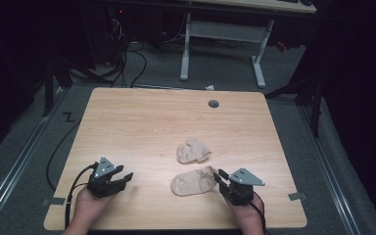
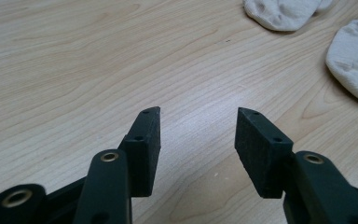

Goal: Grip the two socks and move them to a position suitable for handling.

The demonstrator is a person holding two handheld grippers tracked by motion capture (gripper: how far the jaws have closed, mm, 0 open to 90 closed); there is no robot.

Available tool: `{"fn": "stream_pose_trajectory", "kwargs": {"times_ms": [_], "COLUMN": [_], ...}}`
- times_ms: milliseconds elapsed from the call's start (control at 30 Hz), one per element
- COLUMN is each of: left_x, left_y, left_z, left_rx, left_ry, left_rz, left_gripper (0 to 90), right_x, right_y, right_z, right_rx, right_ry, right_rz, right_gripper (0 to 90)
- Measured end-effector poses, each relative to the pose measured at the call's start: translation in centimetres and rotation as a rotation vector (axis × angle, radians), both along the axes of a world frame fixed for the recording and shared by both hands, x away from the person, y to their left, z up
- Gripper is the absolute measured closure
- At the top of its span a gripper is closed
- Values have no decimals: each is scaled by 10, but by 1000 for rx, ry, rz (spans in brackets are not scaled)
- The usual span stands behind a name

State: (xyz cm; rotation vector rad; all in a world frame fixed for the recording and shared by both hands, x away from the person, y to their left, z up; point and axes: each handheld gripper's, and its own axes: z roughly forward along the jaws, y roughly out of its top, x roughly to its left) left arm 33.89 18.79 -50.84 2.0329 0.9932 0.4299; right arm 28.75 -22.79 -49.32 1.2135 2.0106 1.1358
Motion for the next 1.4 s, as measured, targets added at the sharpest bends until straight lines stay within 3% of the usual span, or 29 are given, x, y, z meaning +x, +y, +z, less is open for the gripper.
{"fn": "stream_pose_trajectory", "kwargs": {"times_ms": [167,200,233,400,467,600,700,767,800,900,1000,1100,1133,1267,1333,1400], "left_x": [-1,-2,-2,-5,-5,-5,-5,-3,0,2,5,2,-3,-10,-12,-13], "left_y": [-3,-5,-5,-10,-12,-13,-11,-9,-2,5,10,6,-2,-11,-19,-23], "left_z": [0,0,0,-1,-1,1,1,2,4,1,0,1,2,3,4,4], "left_rx": [-2,-4,-4,-3,-4,15,-4,18,-31,-23,-67,-69,-42,-34,-17,-25], "left_ry": [0,3,3,9,8,-8,5,2,8,14,42,37,21,9,2,1], "left_rz": [-7,-10,-10,-27,-29,-24,-9,-3,17,50,80,67,49,17,-11,-21], "left_gripper": [509,510,512,535,550,575,592,584,584,582,577,585,592,596,619,646], "right_x": [5,12,12,28,27,19,16,13,9,3,7,6,3,1,6,14], "right_y": [-1,1,1,3,9,28,37,46,49,60,65,69,70,67,66,68], "right_z": [-1,-9,-9,-28,-31,-32,-33,-31,-30,-31,-31,-29,-24,-13,-7,-4], "right_rx": [-51,-79,-79,-116,-119,-145,-151,-179,-152,-185,-173,-177,-169,-143,-138,-136], "right_ry": [14,71,71,196,217,205,198,195,219,202,204,197,158,112,83,83], "right_rz": [8,33,33,54,85,163,184,207,220,253,263,274,274,252,238,234], "right_gripper": [795,837,837,872,876,879,885,893,897,896,893,887,886,891,899,899]}}
